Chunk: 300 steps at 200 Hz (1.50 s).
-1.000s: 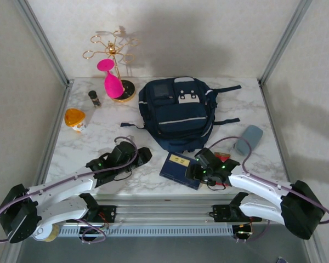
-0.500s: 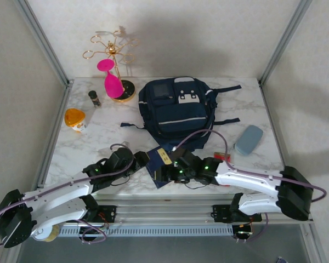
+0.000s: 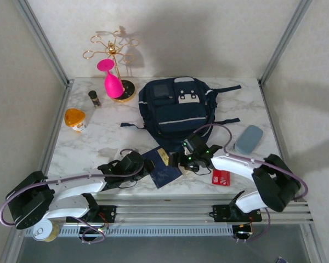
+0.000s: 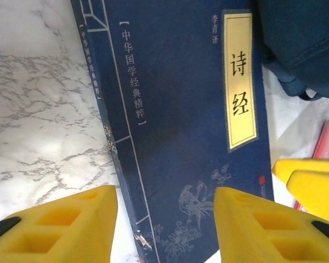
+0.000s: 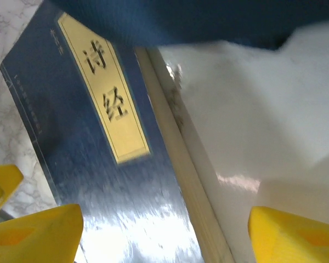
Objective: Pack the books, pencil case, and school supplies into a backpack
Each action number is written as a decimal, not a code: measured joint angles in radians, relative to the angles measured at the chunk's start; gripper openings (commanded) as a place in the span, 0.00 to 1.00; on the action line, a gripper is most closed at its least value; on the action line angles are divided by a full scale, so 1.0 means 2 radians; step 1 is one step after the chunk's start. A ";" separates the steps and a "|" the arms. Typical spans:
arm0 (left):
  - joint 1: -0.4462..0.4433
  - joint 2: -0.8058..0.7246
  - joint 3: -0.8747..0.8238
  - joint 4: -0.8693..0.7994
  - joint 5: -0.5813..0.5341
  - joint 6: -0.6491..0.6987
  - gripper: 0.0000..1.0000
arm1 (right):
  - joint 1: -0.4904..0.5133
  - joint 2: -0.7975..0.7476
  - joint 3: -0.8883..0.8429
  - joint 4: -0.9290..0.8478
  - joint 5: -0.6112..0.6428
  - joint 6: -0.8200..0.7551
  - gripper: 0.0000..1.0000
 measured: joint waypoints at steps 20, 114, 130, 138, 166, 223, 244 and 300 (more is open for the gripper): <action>0.000 0.025 0.002 0.012 0.000 0.002 0.42 | 0.000 0.031 0.020 0.022 -0.004 -0.024 0.80; 0.000 0.068 0.006 0.014 -0.015 0.015 0.30 | 0.042 0.058 0.024 0.056 -0.033 -0.037 0.77; -0.001 0.068 0.006 0.013 -0.018 0.015 0.29 | 0.050 0.050 0.026 0.043 -0.040 -0.035 0.75; -0.002 0.068 0.006 0.013 -0.019 0.015 0.29 | 0.052 0.043 0.030 0.033 -0.040 -0.033 0.75; -0.002 0.068 0.006 0.012 -0.021 0.015 0.29 | 0.052 0.021 0.048 0.012 -0.041 -0.028 0.69; -0.005 0.067 0.006 0.010 -0.027 0.015 0.29 | 0.051 0.018 0.056 0.000 -0.038 -0.026 0.45; -0.005 0.066 0.006 0.009 -0.027 0.015 0.29 | 0.051 0.018 0.056 -0.005 -0.034 -0.023 0.38; -0.005 0.062 0.006 0.005 -0.030 0.016 0.32 | 0.051 0.019 0.056 -0.013 -0.027 -0.013 0.16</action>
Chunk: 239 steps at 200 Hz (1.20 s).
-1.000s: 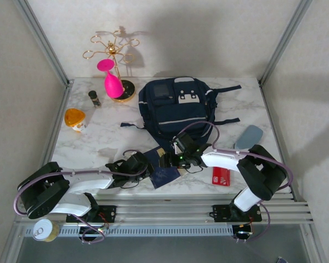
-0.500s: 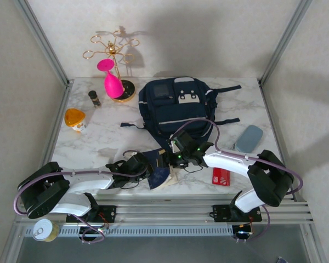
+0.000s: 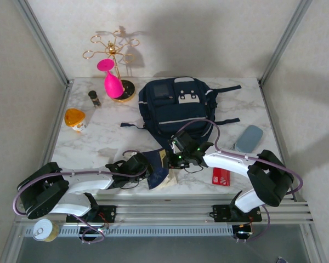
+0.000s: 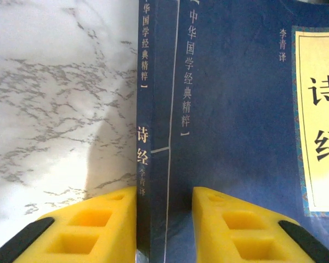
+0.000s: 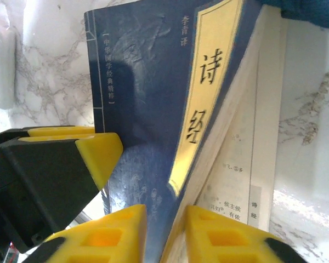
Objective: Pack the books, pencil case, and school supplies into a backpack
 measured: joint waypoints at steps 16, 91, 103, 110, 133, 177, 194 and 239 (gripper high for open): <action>0.000 -0.005 0.000 -0.006 -0.008 0.000 0.35 | 0.000 0.000 -0.001 -0.004 0.000 0.000 0.09; 0.008 -0.072 -0.010 -0.035 -0.022 0.003 0.60 | 0.016 -0.036 -0.010 0.032 -0.019 0.027 0.00; 0.015 -0.092 -0.010 -0.044 -0.022 0.009 0.64 | 0.017 -0.049 -0.010 0.046 -0.027 0.031 0.00; 0.021 -0.105 -0.010 -0.049 -0.022 0.012 0.67 | 0.017 -0.055 -0.010 0.052 -0.031 0.033 0.00; 0.054 -0.154 -0.010 -0.068 -0.016 0.022 0.75 | 0.017 -0.071 -0.009 0.067 -0.042 0.040 0.00; 0.138 -0.255 -0.010 -0.110 0.028 0.045 0.87 | 0.017 -0.093 0.015 0.076 -0.067 0.054 0.00; 0.166 -0.285 -0.010 -0.105 0.061 0.050 0.90 | 0.015 -0.106 0.032 0.080 -0.073 0.062 0.00; 0.183 -0.289 -0.007 -0.027 0.142 0.038 0.85 | -0.035 -0.127 0.043 0.142 -0.136 0.108 0.00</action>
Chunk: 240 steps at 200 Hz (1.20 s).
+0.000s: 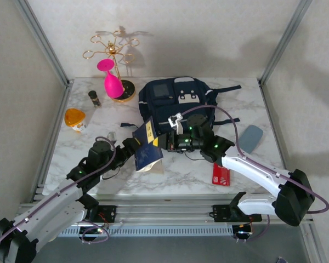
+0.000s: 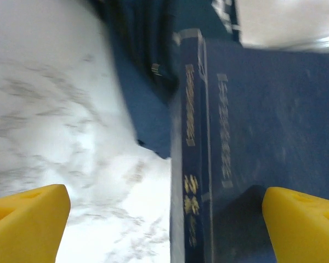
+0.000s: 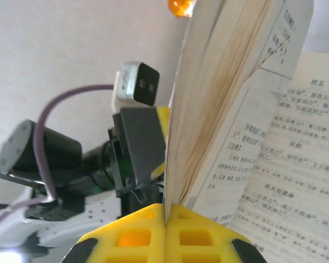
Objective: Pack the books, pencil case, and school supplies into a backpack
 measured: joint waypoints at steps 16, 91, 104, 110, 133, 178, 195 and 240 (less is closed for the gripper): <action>0.000 0.008 0.000 0.054 0.028 -0.012 0.82 | -0.019 0.000 0.000 0.012 -0.023 0.009 0.00; -0.012 0.034 0.000 0.230 0.083 -0.068 0.35 | -0.070 -0.012 -0.002 0.043 -0.088 0.022 0.00; -0.014 0.033 0.000 0.244 0.083 -0.069 0.20 | -0.079 -0.018 -0.005 0.038 -0.091 0.019 0.00; -0.014 0.033 0.000 0.250 0.084 -0.069 0.15 | -0.081 -0.020 -0.006 0.035 -0.092 0.019 0.00; -0.017 0.034 0.000 0.260 0.085 -0.071 0.02 | -0.081 -0.020 -0.007 0.030 -0.094 0.014 0.06; -0.023 0.050 0.000 0.286 0.092 -0.078 0.00 | -0.106 -0.025 -0.007 -0.023 -0.092 -0.018 0.77; -0.029 0.068 0.006 0.302 0.097 -0.078 0.00 | -0.125 -0.027 -0.007 -0.037 -0.099 -0.027 0.94; -0.054 0.119 0.049 0.346 0.108 -0.077 0.00 | -0.133 -0.019 -0.017 -0.012 -0.156 -0.027 0.86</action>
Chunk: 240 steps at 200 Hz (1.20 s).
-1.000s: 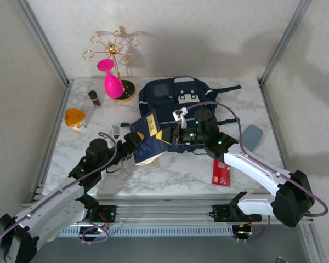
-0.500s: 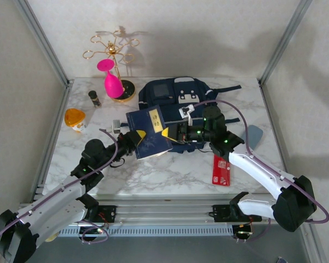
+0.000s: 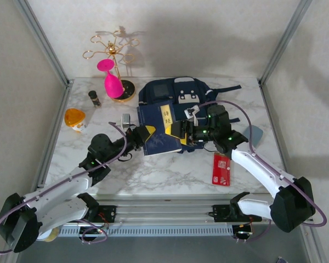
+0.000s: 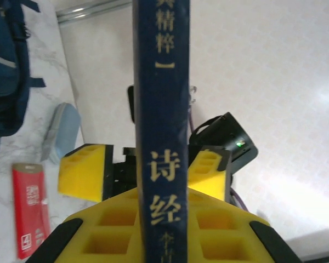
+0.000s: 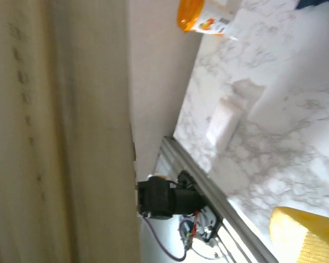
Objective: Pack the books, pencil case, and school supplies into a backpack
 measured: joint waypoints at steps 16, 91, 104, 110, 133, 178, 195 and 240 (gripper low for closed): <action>-0.003 0.010 0.010 -0.002 0.002 0.007 0.00 | -0.003 0.000 -0.010 0.034 -0.020 0.021 0.72; -0.004 0.036 0.051 -0.101 0.000 0.066 0.10 | -0.046 -0.027 -0.020 0.037 -0.031 0.028 0.00; -0.004 0.044 0.058 -0.108 0.001 0.072 0.26 | -0.051 -0.028 -0.014 0.020 -0.028 0.020 0.00; -0.005 0.047 0.062 -0.113 0.002 0.077 0.38 | -0.054 -0.028 -0.010 0.009 -0.027 0.015 0.00; -0.006 0.054 0.086 -0.144 0.003 0.109 0.61 | -0.086 -0.034 0.005 -0.030 -0.020 -0.005 0.00; -0.022 0.135 0.218 -0.274 -0.029 0.241 0.64 | -0.226 -0.052 0.032 -0.133 0.013 -0.062 0.00; -0.041 0.180 0.253 -0.308 -0.035 0.306 0.60 | -0.290 -0.056 0.034 -0.172 0.039 -0.089 0.00; -0.093 0.335 0.361 -0.410 -0.037 0.494 0.60 | -0.426 -0.064 0.023 -0.219 0.110 -0.129 0.00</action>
